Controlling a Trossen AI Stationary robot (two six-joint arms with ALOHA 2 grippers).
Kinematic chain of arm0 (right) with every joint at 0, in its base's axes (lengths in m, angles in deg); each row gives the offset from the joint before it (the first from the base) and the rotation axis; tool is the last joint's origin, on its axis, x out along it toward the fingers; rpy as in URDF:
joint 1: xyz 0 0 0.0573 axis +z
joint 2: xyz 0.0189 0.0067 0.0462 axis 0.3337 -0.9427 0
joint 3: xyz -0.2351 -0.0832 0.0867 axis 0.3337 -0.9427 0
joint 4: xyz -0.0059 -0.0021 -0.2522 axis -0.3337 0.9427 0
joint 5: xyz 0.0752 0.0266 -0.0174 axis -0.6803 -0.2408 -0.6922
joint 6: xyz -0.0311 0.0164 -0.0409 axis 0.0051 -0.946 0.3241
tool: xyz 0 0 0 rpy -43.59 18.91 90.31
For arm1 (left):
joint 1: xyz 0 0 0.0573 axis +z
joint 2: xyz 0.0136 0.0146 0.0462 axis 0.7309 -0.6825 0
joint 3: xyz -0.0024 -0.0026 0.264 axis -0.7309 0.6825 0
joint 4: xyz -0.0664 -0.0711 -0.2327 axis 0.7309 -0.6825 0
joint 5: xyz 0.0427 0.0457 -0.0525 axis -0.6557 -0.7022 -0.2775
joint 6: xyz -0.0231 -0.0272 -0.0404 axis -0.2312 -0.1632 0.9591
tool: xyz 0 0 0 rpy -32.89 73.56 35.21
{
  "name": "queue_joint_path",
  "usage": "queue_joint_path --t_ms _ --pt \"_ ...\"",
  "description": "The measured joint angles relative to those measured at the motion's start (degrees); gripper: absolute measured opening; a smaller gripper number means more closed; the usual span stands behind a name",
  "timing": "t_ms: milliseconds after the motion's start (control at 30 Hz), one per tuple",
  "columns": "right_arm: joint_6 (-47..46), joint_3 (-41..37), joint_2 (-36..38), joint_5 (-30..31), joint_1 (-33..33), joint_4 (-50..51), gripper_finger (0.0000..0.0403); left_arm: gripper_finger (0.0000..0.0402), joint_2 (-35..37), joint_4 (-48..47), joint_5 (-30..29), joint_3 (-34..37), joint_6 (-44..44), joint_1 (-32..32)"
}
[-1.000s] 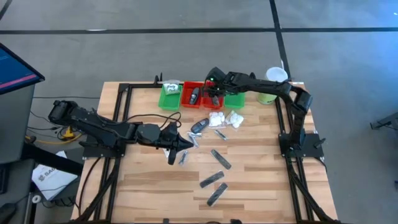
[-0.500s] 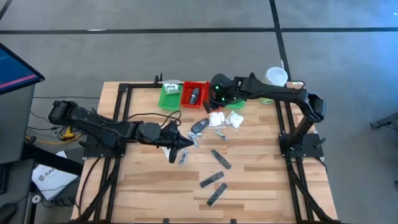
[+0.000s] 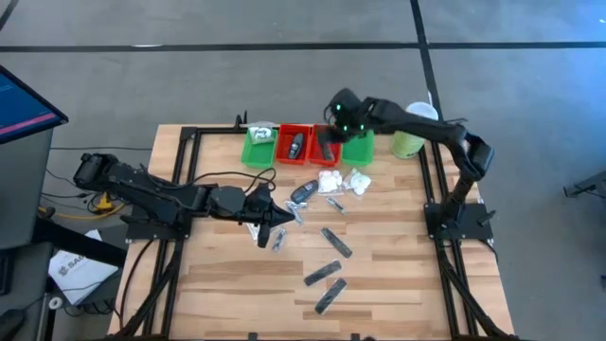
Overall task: Pick & Place Travel size toiletries
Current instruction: Adjust the right green basket
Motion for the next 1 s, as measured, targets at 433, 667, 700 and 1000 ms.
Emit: queue_joint_path --t_ms 433,667,700,1000 --pt "3.65 26.13 -3.34 -9.85 -8.57 10.59 0.0 0.0002 0.0 -0.36 -0.18 0.0 0.03 -0.1" --pt "5.54 37.08 -3.24 -7.46 -10.89 18.88 0.0 0.0002 0.0 -0.37 -0.16 0.0 -0.21 0.33" --pt "5.82 37.21 -3.26 -7.45 -11.08 19.47 0.0 0.0002 0.0 -0.37 -0.16 0.0 -0.21 0.33" --pt "6.93 37.21 -3.37 -7.46 -11.26 19.76 0.0 0.0002 -0.01 -0.37 -0.14 0.0 -0.32 0.33"
